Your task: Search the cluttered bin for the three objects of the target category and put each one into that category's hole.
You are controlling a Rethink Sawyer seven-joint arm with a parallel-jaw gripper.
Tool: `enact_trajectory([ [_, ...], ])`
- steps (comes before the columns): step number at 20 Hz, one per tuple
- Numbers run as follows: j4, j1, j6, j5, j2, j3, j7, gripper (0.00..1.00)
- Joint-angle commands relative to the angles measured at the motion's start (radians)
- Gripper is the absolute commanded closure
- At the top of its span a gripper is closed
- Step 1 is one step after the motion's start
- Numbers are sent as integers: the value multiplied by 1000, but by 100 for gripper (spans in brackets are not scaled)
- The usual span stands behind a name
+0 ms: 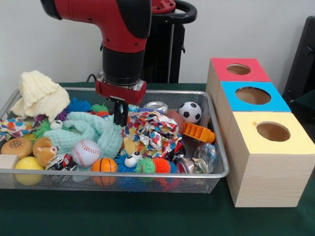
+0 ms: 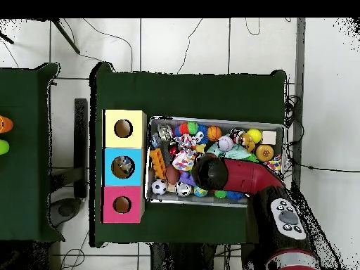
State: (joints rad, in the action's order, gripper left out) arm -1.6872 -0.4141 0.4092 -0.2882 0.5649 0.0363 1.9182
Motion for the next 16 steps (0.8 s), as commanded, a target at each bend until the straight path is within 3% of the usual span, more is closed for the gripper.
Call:
enact_trajectory([
  [1, 44, -22, 119, 61, 14, 58, 58, 100],
  [7, 97, 16, 219, 59, 6, 24, 49, 100],
  [12, 159, 116, 210, 30, -55, -57, 144, 100],
  [16, 164, 146, 230, 65, -58, -68, 172, 100],
])
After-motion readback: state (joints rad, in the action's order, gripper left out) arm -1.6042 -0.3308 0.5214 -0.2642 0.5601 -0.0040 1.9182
